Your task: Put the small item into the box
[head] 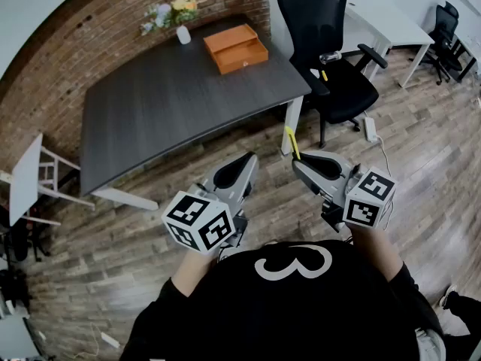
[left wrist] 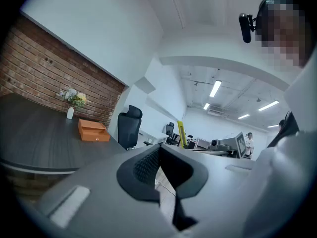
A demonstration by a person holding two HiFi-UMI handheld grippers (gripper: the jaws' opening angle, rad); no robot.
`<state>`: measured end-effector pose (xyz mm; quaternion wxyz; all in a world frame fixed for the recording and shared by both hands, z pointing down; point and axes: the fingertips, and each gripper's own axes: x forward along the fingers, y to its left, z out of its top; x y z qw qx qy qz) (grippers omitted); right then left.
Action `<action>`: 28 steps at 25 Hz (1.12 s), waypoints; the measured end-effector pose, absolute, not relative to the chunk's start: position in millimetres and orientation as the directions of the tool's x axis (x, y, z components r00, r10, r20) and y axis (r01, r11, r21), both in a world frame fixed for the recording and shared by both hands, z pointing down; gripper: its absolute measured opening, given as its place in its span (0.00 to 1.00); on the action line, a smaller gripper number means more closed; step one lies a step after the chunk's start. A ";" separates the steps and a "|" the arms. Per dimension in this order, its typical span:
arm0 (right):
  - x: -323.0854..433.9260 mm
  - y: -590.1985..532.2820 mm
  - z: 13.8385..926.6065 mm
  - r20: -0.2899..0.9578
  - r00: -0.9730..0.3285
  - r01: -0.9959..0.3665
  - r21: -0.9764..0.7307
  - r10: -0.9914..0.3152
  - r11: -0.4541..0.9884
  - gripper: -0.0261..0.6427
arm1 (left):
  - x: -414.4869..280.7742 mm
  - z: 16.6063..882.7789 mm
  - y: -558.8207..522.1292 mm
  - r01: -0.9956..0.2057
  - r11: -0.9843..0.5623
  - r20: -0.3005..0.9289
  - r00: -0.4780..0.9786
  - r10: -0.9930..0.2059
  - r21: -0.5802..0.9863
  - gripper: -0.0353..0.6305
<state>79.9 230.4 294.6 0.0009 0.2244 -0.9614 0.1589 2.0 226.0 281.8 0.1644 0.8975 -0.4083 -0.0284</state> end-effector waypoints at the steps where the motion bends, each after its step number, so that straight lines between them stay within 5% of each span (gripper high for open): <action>1: 80.4 229.9 295.4 0.073 -0.899 -0.432 -0.304 -0.432 0.849 0.11 | 3.2 282.2 225.8 -0.723 -0.614 0.083 0.666 -0.741 0.317 0.07; 28: 39.1 181.6 305.6 0.081 -0.913 -0.404 -0.301 -0.399 0.864 0.11 | -37.5 296.0 184.1 -0.755 -0.577 0.104 0.631 -0.769 0.311 0.07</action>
